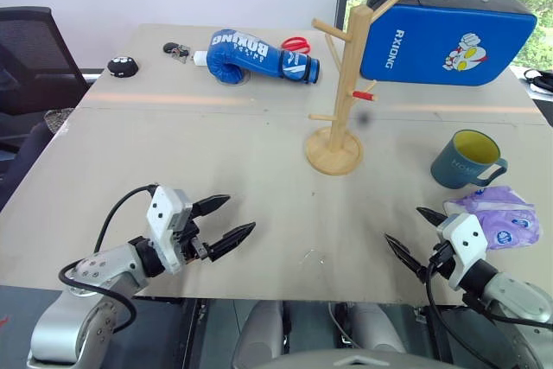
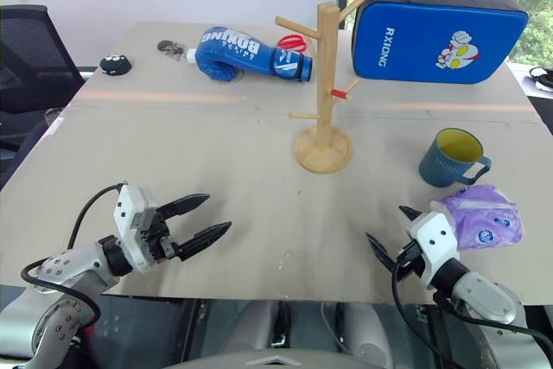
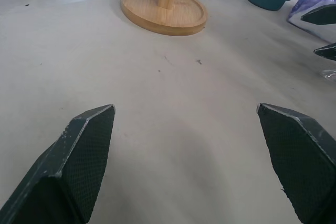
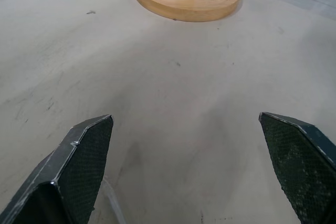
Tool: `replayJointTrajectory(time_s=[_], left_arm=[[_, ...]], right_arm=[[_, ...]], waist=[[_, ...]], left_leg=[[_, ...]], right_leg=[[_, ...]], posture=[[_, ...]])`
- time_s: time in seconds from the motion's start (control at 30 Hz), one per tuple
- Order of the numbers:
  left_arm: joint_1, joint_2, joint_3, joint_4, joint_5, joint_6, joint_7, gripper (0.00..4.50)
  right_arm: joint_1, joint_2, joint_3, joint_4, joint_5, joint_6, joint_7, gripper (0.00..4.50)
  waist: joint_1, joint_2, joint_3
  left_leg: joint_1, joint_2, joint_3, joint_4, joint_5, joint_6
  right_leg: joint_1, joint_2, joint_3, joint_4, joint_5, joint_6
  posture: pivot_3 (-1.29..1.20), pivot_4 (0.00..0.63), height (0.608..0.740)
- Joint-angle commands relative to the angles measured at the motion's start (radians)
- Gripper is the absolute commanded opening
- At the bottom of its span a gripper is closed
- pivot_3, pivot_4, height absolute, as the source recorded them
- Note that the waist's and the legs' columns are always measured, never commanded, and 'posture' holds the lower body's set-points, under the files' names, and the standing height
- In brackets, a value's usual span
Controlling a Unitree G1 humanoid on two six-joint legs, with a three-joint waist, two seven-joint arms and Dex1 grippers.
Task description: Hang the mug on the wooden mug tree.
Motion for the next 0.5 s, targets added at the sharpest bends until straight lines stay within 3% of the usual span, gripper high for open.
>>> replayJointTrajectory(time_s=[0.03,0.23,0.5], left_arm=[[-0.017,0.021,0.026,-0.041,-0.041,0.008,-0.025,4.44],[-0.115,0.029,0.009,-0.059,-0.141,0.040,-0.071,4.44],[-0.221,0.104,-0.069,-0.128,-0.256,0.084,-0.237,4.44]], right_arm=[[-0.024,0.007,0.005,-0.057,0.005,0.004,-0.020,4.50],[-0.114,0.012,-0.035,-0.119,0.046,0.061,-0.057,4.50],[-0.106,-0.119,-0.221,-0.142,0.093,0.229,-0.035,4.50]], waist=[[0.000,0.000,0.000],[0.000,0.000,0.000],[0.002,0.000,0.000]], left_leg=[[0.000,0.000,0.000,0.000,0.000,0.000],[0.001,0.000,0.000,0.000,0.000,0.000],[-0.002,-0.001,0.000,0.000,0.000,0.000]], right_leg=[[0.000,0.000,0.000,0.000,0.000,0.000],[0.000,0.001,0.000,0.001,0.000,0.000],[0.000,0.001,0.000,-0.001,0.002,-0.003]], posture=[[0.00,0.150,0.740],[0.00,0.150,0.740],[0.00,0.150,0.740]])
